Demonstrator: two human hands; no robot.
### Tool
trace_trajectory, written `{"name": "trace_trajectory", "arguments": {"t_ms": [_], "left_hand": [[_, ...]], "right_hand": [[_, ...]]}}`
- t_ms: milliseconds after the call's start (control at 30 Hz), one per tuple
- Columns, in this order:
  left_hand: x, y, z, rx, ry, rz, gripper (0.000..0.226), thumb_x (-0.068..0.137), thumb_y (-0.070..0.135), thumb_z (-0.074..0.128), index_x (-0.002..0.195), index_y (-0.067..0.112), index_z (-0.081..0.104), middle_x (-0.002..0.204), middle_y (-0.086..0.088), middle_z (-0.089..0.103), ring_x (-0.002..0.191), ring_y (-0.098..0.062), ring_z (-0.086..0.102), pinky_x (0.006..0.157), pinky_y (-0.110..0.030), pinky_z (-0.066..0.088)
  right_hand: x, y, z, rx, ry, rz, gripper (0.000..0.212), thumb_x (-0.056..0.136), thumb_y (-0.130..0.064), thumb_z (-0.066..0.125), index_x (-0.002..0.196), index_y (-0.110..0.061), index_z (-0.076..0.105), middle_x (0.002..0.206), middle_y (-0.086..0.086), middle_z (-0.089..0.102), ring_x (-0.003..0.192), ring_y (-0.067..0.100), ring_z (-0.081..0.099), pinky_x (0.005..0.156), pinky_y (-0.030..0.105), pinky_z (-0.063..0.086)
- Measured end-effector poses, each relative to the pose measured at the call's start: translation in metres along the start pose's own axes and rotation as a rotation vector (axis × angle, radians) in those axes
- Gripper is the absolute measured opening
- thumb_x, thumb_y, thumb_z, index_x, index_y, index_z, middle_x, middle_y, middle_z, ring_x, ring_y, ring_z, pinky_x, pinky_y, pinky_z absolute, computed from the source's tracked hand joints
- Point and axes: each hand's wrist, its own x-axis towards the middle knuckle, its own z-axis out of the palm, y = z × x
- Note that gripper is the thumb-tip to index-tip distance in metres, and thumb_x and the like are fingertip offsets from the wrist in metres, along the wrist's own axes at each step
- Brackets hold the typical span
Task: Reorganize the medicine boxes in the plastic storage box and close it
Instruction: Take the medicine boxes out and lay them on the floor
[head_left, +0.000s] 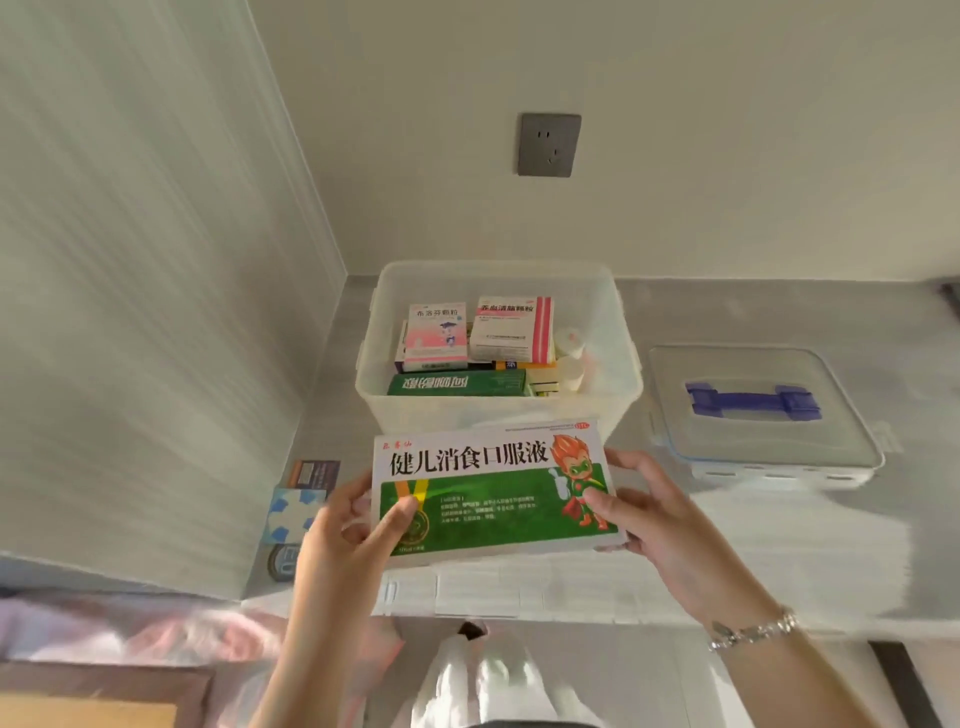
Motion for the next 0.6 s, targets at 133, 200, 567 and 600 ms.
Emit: {"name": "trace_trajectory", "arguments": {"t_ms": [133,200,567,600], "left_hand": [[0.002,-0.048,0.003,0.057,-0.001,-0.128,0.032,0.08,0.024,0.071,0.111,0.026,0.063,0.084,0.011,0.072,0.074,0.001,0.066,0.056,-0.012,0.043],[0.014,-0.066,0.009,0.138,-0.044,-0.122,0.025,0.084,0.023,0.066,0.109,0.026,0.065,0.086,0.012,0.071,0.078,0.001,0.065,0.055,-0.009,0.041],[0.056,-0.132,0.036,0.248,-0.189,-0.229,0.024,0.087,0.019,0.062,0.11,0.023,0.066,0.087,0.005,0.071,0.074,-0.007,0.066,0.058,-0.017,0.049],[0.058,-0.135,0.036,0.237,-0.194,-0.227,0.024,0.087,0.018,0.062,0.11,0.021,0.066,0.086,0.005,0.071,0.073,-0.006,0.066,0.058,-0.014,0.048]], "right_hand": [[0.017,0.051,0.013,-0.147,0.104,0.056,0.041,0.074,-0.024,0.075,0.109,-0.029,0.054,0.079,-0.004,0.074,0.071,0.006,0.069,0.061,0.027,0.054],[0.031,0.073,0.018,-0.143,0.135,0.109,0.045,0.074,-0.025,0.075,0.113,-0.022,0.054,0.084,0.0,0.074,0.076,0.013,0.07,0.068,0.039,0.058],[0.08,0.136,0.041,-0.6,0.441,0.158,0.046,0.076,-0.036,0.071,0.113,-0.011,0.058,0.107,0.008,0.064,0.092,0.022,0.059,0.069,0.028,0.046],[0.082,0.139,0.041,-0.606,0.44,0.157,0.046,0.077,-0.035,0.07,0.114,-0.011,0.059,0.113,0.009,0.063,0.101,0.024,0.058,0.078,0.03,0.046]]}}
